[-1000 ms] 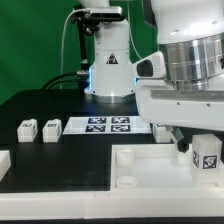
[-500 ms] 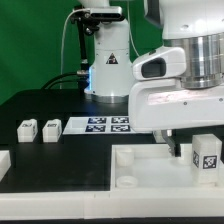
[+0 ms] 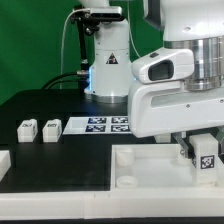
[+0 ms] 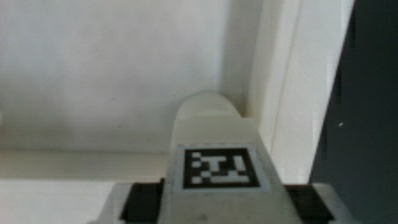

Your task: Assemble one leg

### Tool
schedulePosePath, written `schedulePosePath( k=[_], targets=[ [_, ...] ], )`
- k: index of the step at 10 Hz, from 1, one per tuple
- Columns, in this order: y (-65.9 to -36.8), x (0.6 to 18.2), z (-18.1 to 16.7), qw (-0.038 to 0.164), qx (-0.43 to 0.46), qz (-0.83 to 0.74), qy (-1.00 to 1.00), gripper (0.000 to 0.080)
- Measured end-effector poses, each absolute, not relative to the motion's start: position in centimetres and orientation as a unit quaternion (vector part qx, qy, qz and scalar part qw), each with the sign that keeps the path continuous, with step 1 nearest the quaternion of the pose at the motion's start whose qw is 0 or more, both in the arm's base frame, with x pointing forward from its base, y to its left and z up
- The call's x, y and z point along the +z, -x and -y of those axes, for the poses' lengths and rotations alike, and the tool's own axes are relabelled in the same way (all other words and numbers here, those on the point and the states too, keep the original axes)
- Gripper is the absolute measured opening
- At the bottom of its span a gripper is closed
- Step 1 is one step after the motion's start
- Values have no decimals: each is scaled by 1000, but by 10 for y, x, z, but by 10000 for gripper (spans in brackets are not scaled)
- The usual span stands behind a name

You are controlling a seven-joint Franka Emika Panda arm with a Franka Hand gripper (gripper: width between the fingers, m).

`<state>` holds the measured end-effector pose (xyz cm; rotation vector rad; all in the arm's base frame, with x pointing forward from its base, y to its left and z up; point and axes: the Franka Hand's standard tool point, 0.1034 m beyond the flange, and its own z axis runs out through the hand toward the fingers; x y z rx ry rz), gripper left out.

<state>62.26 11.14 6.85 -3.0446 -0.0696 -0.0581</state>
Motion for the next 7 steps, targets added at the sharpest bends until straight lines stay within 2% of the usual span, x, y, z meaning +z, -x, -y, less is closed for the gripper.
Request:
schedulePosePath(
  k=[2, 4, 5, 7],
  targets=[
    [-622, 69, -114, 52, -11, -134, 990, 290],
    [-621, 68, -118, 43, -5, -322, 946, 290],
    [-621, 68, -119, 46, 3, -423, 905, 290],
    [-625, 68, -116, 65, 27, -574, 816, 290]
  ],
)
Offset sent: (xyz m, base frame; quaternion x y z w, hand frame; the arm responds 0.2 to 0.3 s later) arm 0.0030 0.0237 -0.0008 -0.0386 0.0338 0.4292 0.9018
